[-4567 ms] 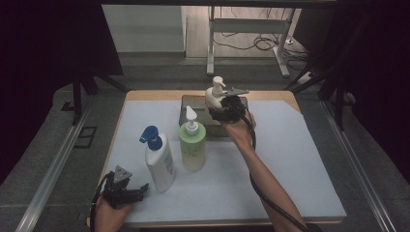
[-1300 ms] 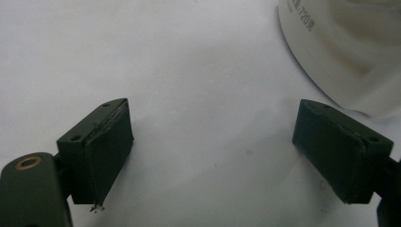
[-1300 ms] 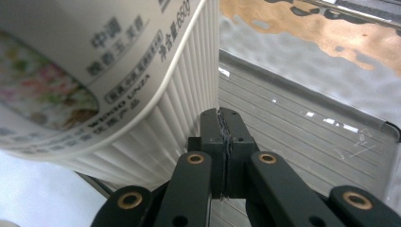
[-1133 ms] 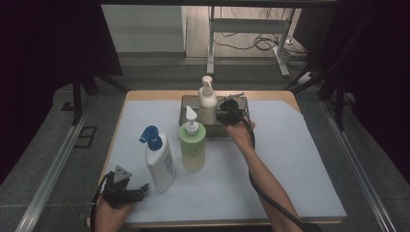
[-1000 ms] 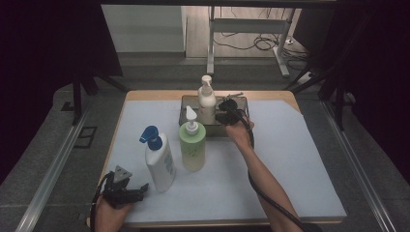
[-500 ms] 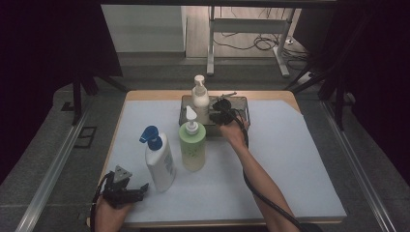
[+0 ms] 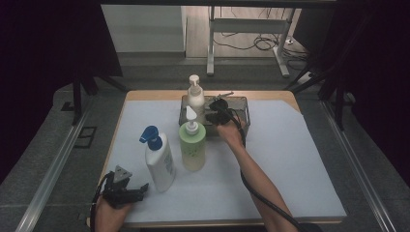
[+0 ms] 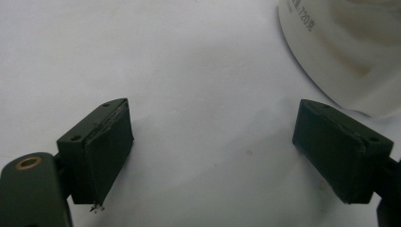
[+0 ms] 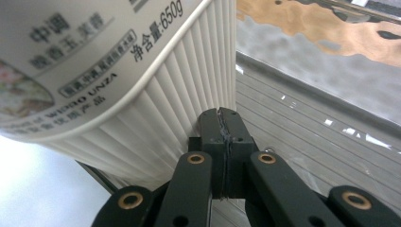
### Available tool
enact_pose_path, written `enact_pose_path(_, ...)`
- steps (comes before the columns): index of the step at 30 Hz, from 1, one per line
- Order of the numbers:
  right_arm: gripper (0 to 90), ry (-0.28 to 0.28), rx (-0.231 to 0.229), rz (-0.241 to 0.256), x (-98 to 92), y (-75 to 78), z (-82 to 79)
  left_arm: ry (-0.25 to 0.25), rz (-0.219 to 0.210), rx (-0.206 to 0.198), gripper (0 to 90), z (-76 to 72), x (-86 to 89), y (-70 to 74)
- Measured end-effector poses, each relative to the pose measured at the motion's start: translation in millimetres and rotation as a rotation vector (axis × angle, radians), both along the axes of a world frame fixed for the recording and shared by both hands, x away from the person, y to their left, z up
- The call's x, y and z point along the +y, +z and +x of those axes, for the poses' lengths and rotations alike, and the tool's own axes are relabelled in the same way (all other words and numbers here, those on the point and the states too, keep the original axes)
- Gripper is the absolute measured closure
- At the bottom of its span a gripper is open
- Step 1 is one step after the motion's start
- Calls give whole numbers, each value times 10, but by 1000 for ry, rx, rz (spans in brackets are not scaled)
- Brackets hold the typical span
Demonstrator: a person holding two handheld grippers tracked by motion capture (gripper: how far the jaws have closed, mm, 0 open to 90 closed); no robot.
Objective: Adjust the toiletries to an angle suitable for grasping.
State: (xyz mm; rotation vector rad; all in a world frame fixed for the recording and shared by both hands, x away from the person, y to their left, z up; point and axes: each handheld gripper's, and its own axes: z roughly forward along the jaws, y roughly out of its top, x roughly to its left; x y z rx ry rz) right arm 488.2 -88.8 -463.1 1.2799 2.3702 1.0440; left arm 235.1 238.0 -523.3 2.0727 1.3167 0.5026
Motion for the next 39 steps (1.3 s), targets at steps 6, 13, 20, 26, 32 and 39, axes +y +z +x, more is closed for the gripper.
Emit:
enact_pose_path(6, 891, 16, 4, 6, 61, -5, -2, 0, 0, 0, 129, 0, 0, 0)
enact_pose_path(13, 891, 38, 2, 13, 122, -15, -2, 0, 0, 0, 128, 0, -1, 0)
enact_pose_path(20, 890, 46, 3, 19, 213, -17, -11, 0, 0, 0, 128, 0, 0, 0)
enact_pose_path(26, 890, 59, -1, 15, 303, -25, -23, 0, 0, 0, 129, 0, 0, 0)
enact_pose_path(32, 893, 57, 1, 18, 306, -24, -18, 0, 0, 0, 128, 0, 1, 0)
enact_pose_path(39, 894, 51, -3, 26, 315, -11, -8, 0, 0, 0, 128, 1, 1, 0)
